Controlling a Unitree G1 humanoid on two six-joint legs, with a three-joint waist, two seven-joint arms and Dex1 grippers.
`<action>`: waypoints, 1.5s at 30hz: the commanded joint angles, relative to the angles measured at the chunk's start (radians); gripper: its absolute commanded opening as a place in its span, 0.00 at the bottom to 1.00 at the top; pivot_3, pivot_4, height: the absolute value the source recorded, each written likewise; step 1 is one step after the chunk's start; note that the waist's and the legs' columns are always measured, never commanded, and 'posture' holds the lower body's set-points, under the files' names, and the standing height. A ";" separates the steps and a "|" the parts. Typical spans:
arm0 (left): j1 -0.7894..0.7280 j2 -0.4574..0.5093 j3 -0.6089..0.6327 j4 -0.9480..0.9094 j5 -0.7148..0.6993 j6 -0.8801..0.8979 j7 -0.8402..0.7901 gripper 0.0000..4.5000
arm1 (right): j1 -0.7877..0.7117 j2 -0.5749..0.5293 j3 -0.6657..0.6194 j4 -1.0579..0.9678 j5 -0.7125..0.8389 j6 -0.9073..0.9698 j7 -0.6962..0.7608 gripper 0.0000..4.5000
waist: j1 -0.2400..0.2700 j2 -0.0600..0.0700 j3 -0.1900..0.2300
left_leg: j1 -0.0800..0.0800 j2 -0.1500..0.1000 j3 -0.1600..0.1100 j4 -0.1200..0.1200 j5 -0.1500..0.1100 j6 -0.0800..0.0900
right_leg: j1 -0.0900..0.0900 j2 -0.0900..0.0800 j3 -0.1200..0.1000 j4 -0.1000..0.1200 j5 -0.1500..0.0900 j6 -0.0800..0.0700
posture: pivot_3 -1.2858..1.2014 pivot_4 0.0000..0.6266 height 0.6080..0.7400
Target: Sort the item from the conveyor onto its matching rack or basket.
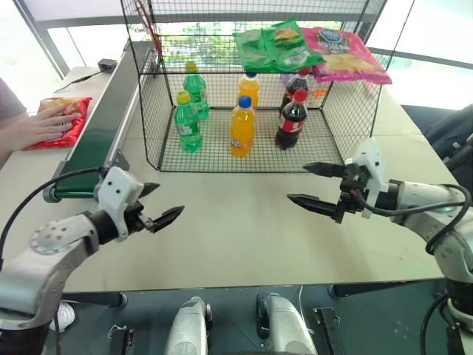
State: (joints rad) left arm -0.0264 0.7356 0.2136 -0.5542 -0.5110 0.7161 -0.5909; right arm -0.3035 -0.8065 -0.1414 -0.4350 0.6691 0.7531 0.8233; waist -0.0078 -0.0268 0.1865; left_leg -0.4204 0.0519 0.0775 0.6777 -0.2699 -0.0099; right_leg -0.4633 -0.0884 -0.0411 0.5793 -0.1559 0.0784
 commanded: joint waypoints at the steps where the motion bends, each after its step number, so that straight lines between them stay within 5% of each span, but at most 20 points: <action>1: -0.010 -0.016 0.006 0.002 -0.039 -0.016 -0.036 0.98 | -0.002 -0.002 -0.026 -0.028 -0.001 -0.014 -0.015 1.00 | -0.001 0.000 0.000 | 0.000 0.000 0.000 0.000 0.000 0.000 | 0.000 0.000 0.000 0.000 0.000 0.000 | 0.52 0.24 1.00; 8: -0.037 -0.014 0.050 0.024 -0.140 0.011 -0.092 0.98 | 0.011 0.000 -0.031 -0.040 0.002 -0.015 -0.039 1.00 | -0.003 0.000 0.000 | 0.000 0.000 0.000 0.001 0.000 0.000 | 0.000 0.000 0.000 0.000 0.000 0.001 | 0.52 0.24 1.00; 45: -0.162 0.030 0.055 0.052 -0.104 -0.017 -0.048 0.98 | -0.038 -0.005 -0.018 -0.005 -0.011 -0.034 -0.037 1.00 | -0.002 0.000 0.000 | 0.000 0.000 -0.001 0.003 0.000 0.000 | 0.001 0.000 0.000 0.002 0.000 0.000 | 0.52 0.24 1.00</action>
State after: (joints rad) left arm -0.1724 0.7512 0.2328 -0.4953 -0.6334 0.7261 -0.6415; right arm -0.3228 -0.8047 -0.1411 -0.4301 0.6588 0.7399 0.7783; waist -0.0099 -0.0269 0.1865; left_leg -0.4197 0.0518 0.0767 0.6807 -0.2697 -0.0096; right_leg -0.4618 -0.0881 -0.0411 0.5818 -0.1559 0.0786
